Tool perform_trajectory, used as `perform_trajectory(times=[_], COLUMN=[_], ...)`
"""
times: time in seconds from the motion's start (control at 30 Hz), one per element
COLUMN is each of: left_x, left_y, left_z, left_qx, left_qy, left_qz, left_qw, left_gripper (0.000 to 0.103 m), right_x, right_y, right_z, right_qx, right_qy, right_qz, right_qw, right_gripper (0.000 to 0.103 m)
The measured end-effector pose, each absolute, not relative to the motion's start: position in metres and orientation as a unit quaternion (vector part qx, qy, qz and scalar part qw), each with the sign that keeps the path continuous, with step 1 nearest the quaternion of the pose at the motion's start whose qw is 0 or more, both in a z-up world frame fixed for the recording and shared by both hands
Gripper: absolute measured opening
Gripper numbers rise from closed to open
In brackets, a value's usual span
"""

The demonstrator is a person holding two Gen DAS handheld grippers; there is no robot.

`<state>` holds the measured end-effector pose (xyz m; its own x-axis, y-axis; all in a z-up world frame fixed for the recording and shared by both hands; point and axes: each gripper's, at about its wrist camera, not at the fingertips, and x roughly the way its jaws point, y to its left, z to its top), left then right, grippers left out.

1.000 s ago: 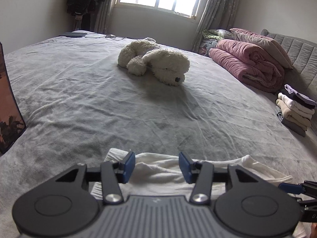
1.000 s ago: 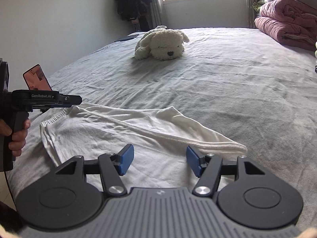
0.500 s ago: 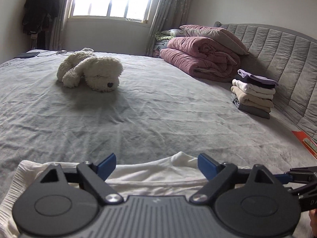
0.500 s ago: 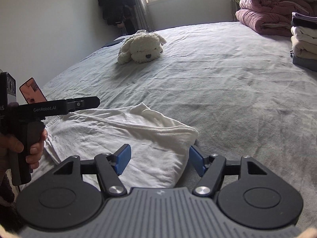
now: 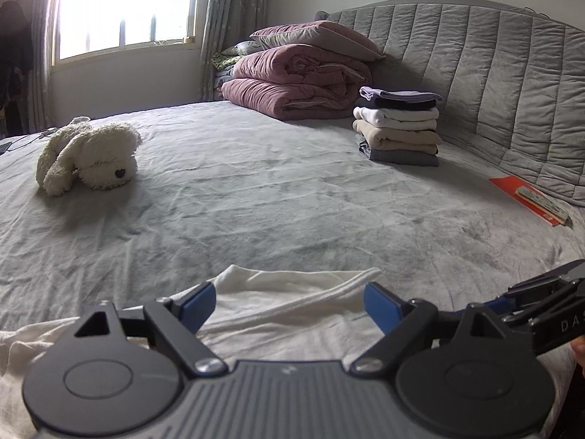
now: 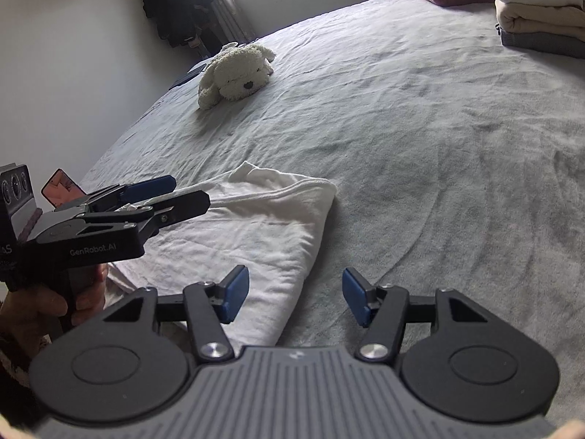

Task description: Fold clothes

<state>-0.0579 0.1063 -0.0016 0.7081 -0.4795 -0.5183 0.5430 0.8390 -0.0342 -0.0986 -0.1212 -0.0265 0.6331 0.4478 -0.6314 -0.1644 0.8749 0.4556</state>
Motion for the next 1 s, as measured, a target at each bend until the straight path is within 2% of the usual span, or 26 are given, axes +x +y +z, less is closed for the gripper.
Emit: perform_trajectory(times=[0.23,0.4,0.5,0.63,0.7,0.87,0.97,1.0], left_x=[-0.078,-0.085,-0.091,-0.103,-0.108,-0.121,-0.126,-0.127], left_y=[0.089,0.083,0.082,0.078,0.075,0.066,0.061,0.060], left_z=[-0.001,-0.011,-0.014,-0.014,-0.013,-0.017,-0.022,-0.023], left_qx=[0.113,0.133,0.144,0.154,0.152,0.173,0.197,0.203], left_qy=[0.263,0.302,0.308,0.306,0.303,0.300,0.303,0.301], left_qz=[-0.322,-0.353,-0.379,-0.435,-0.463,-0.493,-0.484,-0.481], left_qw=[0.903,0.876,0.861,0.833,0.819,0.798,0.797,0.798], left_gripper=[0.086,0.086,0.078,0.057,0.054,0.053,0.053,0.053], right_x=[-0.100,-0.100,-0.100,-0.097,-0.097,-0.096,-0.096,-0.096], right_y=[-0.139,-0.158,-0.166,-0.173,-0.173,-0.161,-0.150,-0.148], right_z=[-0.039,-0.048,-0.053,-0.064,-0.066,-0.061,-0.059,-0.058], right_qx=[0.272,0.350,0.393,0.455,0.467,0.451,0.433,0.430], right_qy=[0.431,0.450,0.465,0.487,0.491,0.499,0.508,0.509], right_qz=[0.182,0.182,0.187,0.189,0.187,0.192,0.194,0.195], right_qw=[0.841,0.801,0.771,0.721,0.711,0.714,0.719,0.720], right_gripper=[0.045,0.044,0.045,0.045,0.044,0.044,0.034,0.024])
